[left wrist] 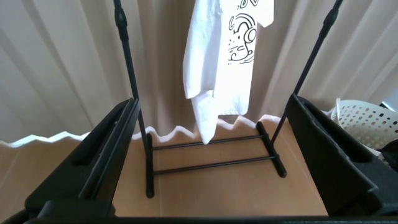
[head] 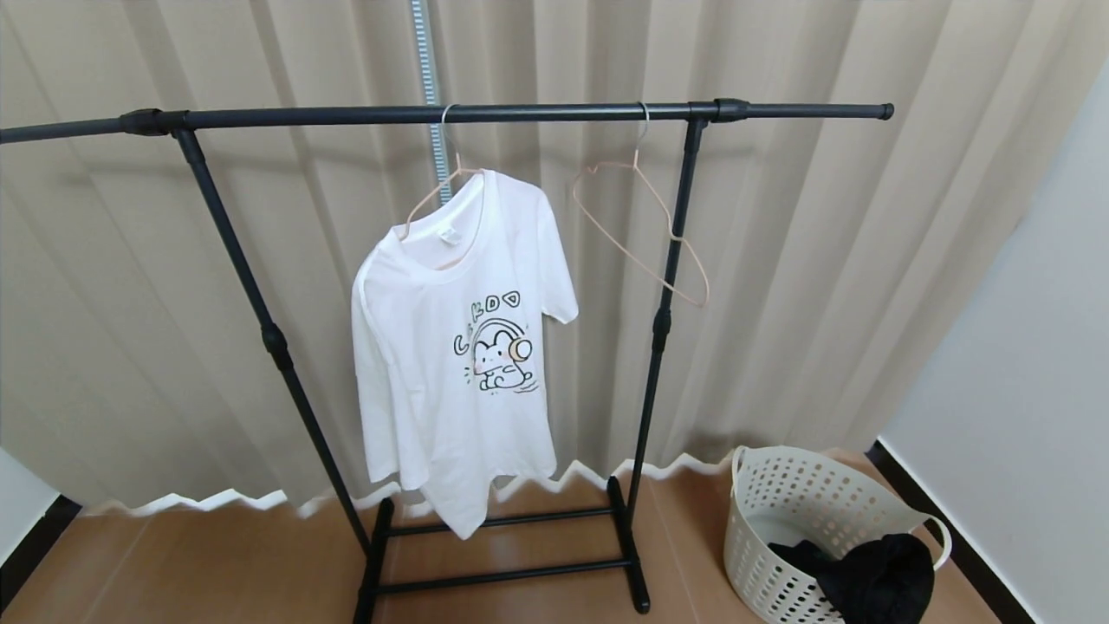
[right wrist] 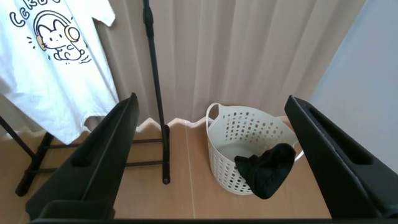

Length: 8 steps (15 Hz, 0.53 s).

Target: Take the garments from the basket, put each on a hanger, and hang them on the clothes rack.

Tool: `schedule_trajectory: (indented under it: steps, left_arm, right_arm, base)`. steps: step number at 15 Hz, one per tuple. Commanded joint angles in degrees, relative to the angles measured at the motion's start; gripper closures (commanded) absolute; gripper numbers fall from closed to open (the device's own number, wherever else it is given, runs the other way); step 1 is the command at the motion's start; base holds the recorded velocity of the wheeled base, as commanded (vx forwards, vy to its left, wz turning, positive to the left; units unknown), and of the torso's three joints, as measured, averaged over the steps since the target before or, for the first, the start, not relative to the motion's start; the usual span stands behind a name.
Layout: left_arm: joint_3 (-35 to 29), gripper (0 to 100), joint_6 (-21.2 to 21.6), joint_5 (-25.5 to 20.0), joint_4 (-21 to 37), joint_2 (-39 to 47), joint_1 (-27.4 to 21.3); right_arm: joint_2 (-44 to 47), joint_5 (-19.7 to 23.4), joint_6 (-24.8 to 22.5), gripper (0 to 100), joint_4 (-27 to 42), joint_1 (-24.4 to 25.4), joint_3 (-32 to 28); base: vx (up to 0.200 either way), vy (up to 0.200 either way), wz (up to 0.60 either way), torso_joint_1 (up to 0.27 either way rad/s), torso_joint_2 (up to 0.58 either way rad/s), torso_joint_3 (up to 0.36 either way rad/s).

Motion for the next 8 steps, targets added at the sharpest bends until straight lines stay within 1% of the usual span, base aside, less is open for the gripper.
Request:
schedule_trajectory:
  steps: [1, 4, 8]
  left_arm:
    - [0.0, 0, -0.06, 0.01, -0.03, 0.11, 0.01]
    - [0.0, 0, -0.06, 0.1, -0.03, 0.11, 0.01]
    - [0.0, 0, -0.06, 0.01, -0.03, 0.11, 0.01]
  right_arm:
    - [0.07, 0.01, 0.02, 0, 0.0, 0.02, 0.0]
    - [0.07, 0.01, 0.02, 0, 0.0, 0.02, 0.0]
    - [0.07, 0.01, 0.11, 0, 0.0, 0.02, 0.0]
  base:
    - [0.0, 0.0, 0.0, -0.207, 0.55, 0.339]
    - [0.0, 0.0, 0.0, -0.204, 0.55, 0.338]
    - [0.0, 0.0, 0.0, -0.179, 0.52, 0.338]
